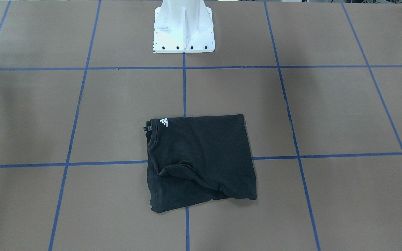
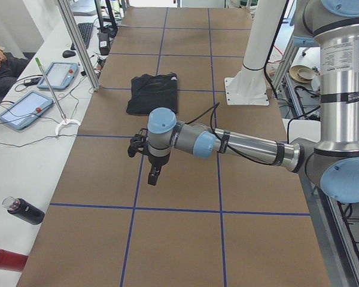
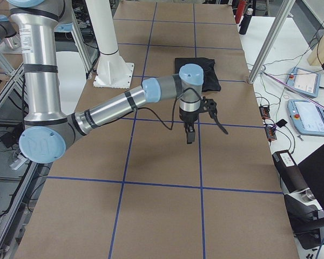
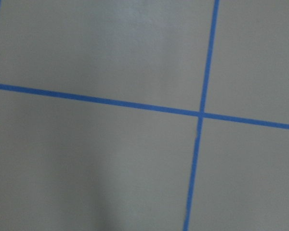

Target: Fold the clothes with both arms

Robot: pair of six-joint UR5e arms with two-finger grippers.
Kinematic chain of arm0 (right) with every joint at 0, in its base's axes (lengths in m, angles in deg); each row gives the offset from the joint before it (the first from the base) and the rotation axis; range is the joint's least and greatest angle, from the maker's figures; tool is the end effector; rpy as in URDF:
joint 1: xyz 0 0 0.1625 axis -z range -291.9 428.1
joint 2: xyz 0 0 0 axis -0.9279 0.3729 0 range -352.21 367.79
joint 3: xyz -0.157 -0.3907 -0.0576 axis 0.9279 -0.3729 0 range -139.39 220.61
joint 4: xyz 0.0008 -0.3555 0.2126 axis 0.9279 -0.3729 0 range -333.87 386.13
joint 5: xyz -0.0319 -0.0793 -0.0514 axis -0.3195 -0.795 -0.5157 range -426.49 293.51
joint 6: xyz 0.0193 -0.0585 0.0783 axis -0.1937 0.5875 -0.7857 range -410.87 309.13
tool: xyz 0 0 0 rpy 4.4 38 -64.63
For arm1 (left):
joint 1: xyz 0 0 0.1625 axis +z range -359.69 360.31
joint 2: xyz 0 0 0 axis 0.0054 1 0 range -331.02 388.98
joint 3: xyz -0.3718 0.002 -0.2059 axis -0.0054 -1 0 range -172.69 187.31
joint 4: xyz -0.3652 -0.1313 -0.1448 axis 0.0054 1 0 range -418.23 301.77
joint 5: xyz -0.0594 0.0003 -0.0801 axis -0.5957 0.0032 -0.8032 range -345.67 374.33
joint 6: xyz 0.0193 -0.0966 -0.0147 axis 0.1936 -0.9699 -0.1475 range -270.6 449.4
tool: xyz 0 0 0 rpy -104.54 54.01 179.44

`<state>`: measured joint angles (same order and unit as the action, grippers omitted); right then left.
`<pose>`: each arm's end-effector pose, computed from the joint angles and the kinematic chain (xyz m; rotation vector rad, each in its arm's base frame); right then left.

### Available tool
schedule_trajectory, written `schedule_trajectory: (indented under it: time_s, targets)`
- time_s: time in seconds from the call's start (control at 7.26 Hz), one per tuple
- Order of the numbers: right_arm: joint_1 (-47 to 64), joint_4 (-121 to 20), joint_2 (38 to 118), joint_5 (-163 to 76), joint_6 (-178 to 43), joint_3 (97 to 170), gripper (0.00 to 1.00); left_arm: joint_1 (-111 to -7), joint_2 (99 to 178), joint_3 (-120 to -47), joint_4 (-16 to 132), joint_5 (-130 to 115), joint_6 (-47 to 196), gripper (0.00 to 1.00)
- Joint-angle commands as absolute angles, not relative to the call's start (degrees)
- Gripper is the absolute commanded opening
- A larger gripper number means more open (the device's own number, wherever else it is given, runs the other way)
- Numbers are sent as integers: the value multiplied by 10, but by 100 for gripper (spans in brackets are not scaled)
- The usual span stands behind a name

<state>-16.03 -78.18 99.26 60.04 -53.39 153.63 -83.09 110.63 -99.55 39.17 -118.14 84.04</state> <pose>0.0263 -0.4680 0.5102 0.0751 -0.6442 -0.0965 -0.0148 -0.4469 0.5682 0.1867 0.7602 0.1233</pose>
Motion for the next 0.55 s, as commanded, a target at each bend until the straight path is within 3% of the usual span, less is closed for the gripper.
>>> schedule_trajectory:
  time_s: [0.0, 0.41]
  targets:
    - [-224, -757, 1057, 602, -440, 1461, 100, -834, 1054, -1002, 392, -1193, 841, 100]
    - [-251, -616, 1087, 607, -430, 1329, 100, -872, 1041, -1008, 323, -1191, 995, 100]
